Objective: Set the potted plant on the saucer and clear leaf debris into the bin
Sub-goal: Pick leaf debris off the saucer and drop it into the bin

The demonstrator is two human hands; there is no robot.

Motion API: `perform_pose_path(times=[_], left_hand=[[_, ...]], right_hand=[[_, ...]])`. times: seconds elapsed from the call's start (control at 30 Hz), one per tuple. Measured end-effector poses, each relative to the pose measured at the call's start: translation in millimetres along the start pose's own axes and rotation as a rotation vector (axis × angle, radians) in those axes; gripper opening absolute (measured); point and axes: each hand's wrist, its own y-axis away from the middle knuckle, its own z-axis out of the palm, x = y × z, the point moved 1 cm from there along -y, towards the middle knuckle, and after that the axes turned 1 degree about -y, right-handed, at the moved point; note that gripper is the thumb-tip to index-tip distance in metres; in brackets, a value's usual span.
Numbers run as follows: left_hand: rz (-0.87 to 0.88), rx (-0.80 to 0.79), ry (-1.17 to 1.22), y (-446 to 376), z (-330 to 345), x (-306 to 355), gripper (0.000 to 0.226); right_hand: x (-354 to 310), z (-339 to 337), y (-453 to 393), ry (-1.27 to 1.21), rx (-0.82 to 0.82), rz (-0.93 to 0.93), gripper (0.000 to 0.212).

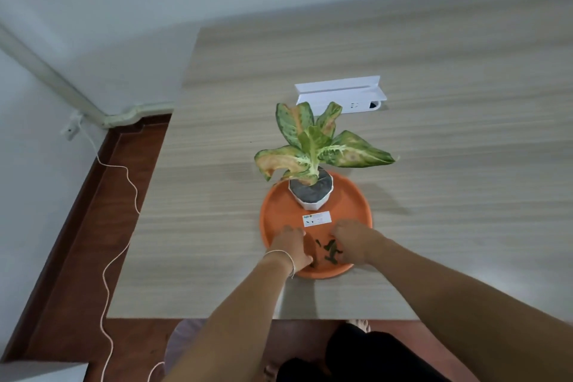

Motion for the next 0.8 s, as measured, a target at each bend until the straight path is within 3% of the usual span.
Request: perform_pose_path(times=[0.13,0.37,0.63,0.8], left_hand=[[0.035,-0.047,-0.018,-2,2,6,0.078],[0.058,0.031,-0.072,-2,6,21,0.025],[0.044,0.069,-0.099,-4,14,24,0.024],[0.033,0.083,0.015,-3,11,19,0.023]], right_hand=[[-7,1,-7,0.034,-0.014,-0.077,0.038],[-19,6,-13,0.054,0.01,-0.095,0.027],[-27,18,-14,0.008,0.045,-0.036,0.023],[-29,11,-16,-0.074,0.049,0.004,0.023]])
